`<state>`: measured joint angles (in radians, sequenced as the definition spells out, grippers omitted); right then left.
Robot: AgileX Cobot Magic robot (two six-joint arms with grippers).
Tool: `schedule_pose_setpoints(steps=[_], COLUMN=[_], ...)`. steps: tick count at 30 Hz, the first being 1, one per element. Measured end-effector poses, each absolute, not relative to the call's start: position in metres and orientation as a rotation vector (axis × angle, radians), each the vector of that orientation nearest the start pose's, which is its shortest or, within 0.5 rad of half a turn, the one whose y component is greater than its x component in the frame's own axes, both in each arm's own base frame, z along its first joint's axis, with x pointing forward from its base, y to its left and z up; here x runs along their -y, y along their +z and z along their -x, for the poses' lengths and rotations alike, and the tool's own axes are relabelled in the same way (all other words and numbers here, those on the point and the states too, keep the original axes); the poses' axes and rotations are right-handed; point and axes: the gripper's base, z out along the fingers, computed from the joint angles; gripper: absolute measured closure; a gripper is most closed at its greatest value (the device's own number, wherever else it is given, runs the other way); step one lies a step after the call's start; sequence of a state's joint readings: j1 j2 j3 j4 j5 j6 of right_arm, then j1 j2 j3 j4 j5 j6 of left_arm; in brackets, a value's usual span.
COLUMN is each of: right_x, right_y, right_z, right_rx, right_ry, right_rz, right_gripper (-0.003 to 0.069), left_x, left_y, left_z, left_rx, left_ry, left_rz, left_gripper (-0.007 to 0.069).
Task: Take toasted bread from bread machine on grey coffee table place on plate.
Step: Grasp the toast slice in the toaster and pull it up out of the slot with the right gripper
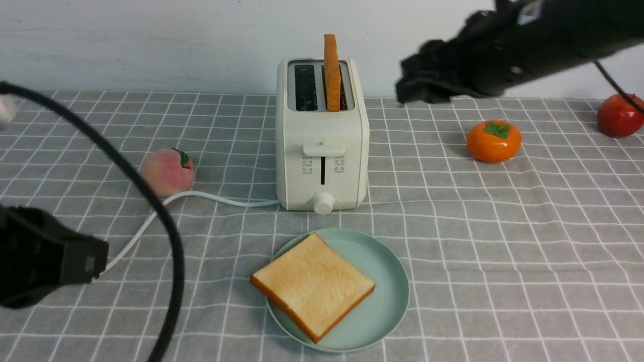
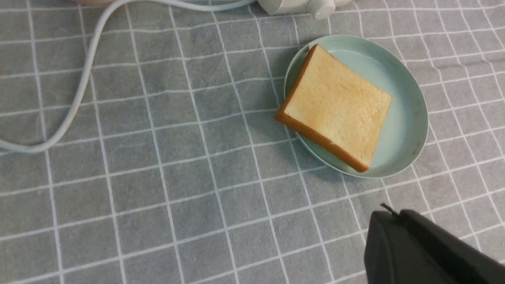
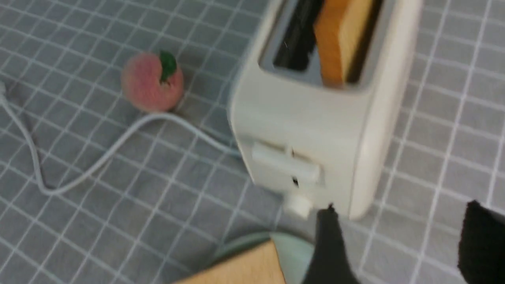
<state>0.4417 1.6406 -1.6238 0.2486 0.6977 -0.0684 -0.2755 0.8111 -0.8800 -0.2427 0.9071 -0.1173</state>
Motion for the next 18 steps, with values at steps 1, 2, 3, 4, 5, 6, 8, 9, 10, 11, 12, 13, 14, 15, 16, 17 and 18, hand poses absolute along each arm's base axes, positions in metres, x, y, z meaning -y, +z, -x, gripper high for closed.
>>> schedule_pose_setpoints(steps=[1, 2, 3, 4, 5, 6, 8, 9, 10, 11, 12, 13, 14, 15, 16, 17, 18], right_x=[-0.187, -0.196, -0.202, -0.207, -0.212, -0.213, -0.225, -0.228, -0.231, -0.233, -0.236, -0.237, -0.238, -0.24, -0.242, -0.242, -0.242], right_y=[0.389, 0.388, 0.385, 0.383, 0.379, 0.378, 0.365, 0.358, 0.353, 0.346, 0.337, 0.329, 0.326, 0.314, 0.305, 0.299, 0.298], right_z=[-0.351, -0.362, -0.372, -0.378, -0.387, -0.389, -0.413, -0.421, -0.427, -0.433, -0.441, -0.446, -0.449, -0.456, -0.46, -0.463, -0.463], right_rx=[-2.144, -2.119, -2.103, -2.094, -2.079, -2.076, -2.048, -2.041, -2.033, -2.026, -2.012, -2.001, -1.997, -1.988, -1.987, -1.992, -1.993], right_ry=[0.496, 0.502, 0.503, 0.504, 0.506, 0.506, 0.505, 0.501, 0.492, 0.483, 0.463, 0.445, 0.441, 0.416, 0.397, 0.39, 0.388], right_rz=[0.446, 0.447, 0.447, 0.449, 0.445, 0.443, 0.43, 0.426, 0.425, 0.425, 0.426, 0.429, 0.428, 0.432, 0.439, 0.439, 0.44], right_gripper=[0.0149, 0.0097, 0.0059, 0.0039, 0.0008, 0.0004, -0.0017, -0.0015, -0.0009, 0.0001, 0.0022, 0.0041, 0.0053, 0.0104, 0.0164, 0.0229, 0.0244], left_x=[0.054, 0.052, 0.051, 0.05, 0.049, 0.049, 0.046, 0.045, 0.044, 0.043, 0.042, 0.041, 0.04, 0.039, 0.037, 0.036, 0.036], left_y=[0.351, 0.346, 0.344, 0.342, 0.34, 0.339, 0.339, 0.34, 0.341, 0.342, 0.343, 0.344, 0.344, 0.345, 0.345, 0.346, 0.346], left_z=[-0.127, -0.122, -0.118, -0.114, -0.11, -0.11, -0.1, -0.098, -0.094, -0.091, -0.087, -0.083, -0.082, -0.076, -0.07, -0.066, -0.065], left_rx=[-2.337, -2.34, -2.34, -2.335, -2.331, -2.333, -2.308, -2.301, -2.292, -2.283, -2.278, -2.272, -2.271, -2.265, -2.258, -2.254, -2.255], left_ry=[-0.5, -0.502, -0.504, -0.507, -0.51, -0.511, -0.527, -0.529, -0.533, -0.533, -0.535, -0.536, -0.537, -0.539, -0.541, -0.543, -0.543], left_rz=[-0.096, -0.089, -0.086, -0.083, -0.076, -0.073, -0.046, -0.04, -0.032, -0.028, -0.024, -0.025, -0.024, -0.027, -0.03, -0.034, -0.035], left_gripper=[0.0638, 0.0638, 0.0638, 0.0638, 0.0638, 0.0638, 0.0638, 0.0638, 0.0638, 0.0638, 0.0638, 0.0638, 0.0638, 0.0638, 0.0638, 0.0638, 0.0638])
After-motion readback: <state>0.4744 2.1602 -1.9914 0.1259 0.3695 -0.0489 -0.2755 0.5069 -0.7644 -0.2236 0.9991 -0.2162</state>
